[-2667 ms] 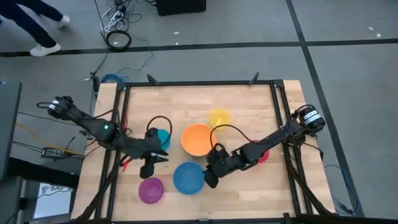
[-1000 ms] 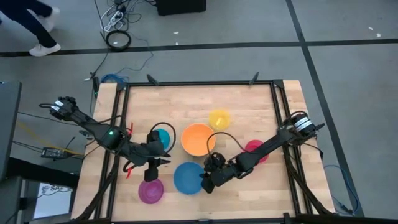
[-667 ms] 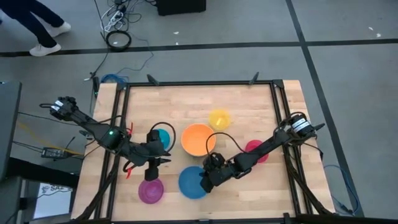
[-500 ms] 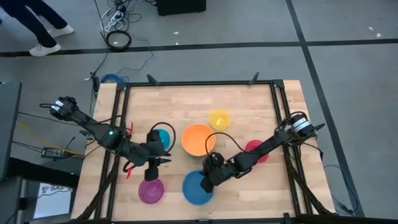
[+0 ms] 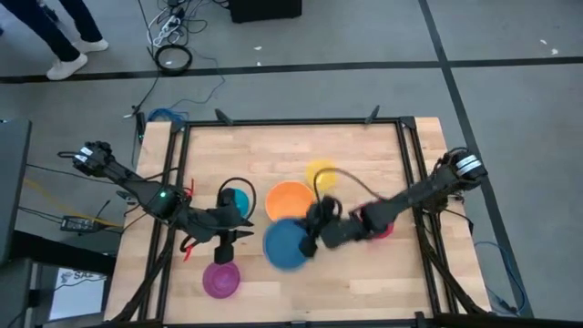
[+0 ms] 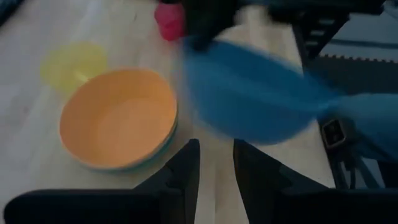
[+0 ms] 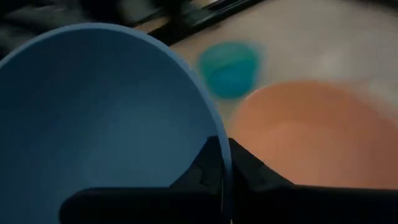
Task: Nest bowls inside each other
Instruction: Stack the blue bowl on top of the orange bowl
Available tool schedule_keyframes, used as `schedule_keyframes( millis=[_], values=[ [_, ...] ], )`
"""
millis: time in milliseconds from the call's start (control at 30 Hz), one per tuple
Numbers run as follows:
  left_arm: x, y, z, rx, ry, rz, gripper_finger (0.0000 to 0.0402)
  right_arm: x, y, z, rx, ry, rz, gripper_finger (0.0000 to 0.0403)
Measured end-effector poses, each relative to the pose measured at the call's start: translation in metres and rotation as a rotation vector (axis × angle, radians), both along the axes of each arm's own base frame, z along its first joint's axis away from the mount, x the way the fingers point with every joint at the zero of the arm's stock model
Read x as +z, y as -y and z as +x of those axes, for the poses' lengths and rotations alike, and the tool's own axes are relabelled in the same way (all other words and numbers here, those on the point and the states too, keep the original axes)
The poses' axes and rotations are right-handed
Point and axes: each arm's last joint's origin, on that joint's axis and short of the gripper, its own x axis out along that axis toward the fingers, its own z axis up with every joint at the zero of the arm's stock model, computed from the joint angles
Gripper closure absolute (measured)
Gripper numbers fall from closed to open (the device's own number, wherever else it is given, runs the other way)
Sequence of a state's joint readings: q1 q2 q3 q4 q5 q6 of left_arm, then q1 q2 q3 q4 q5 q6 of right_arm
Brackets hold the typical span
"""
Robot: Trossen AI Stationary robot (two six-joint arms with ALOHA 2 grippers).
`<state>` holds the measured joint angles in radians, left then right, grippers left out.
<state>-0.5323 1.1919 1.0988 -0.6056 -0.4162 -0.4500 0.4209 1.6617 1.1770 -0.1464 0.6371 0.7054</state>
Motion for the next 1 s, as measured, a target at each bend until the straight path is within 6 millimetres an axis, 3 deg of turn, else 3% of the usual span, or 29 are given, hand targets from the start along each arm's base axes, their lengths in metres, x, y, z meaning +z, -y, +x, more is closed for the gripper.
schedule_keyframes(
  millis=[200, 433, 633, 1000],
  values=[
    [0.008, 0.002, 0.005, -0.027, 0.093, 0.035, 0.0296, 0.003, 0.052, 0.013, -0.084, -0.042, -0.076, 0.0402],
    [0.007, 0.001, 0.004, -0.009, 0.087, 0.081, 0.0296, -0.006, 0.095, 0.014, -0.161, -0.166, -0.076, 0.0403],
    [0.006, 0.0, 0.004, -0.009, 0.084, 0.082, 0.0296, -0.013, 0.108, 0.011, -0.096, -0.264, 0.02, 0.0382],
    [0.006, 0.0, 0.004, -0.004, 0.083, 0.082, 0.0296, -0.017, 0.108, 0.007, -0.103, -0.311, 0.106, 0.0262]
  ],
)
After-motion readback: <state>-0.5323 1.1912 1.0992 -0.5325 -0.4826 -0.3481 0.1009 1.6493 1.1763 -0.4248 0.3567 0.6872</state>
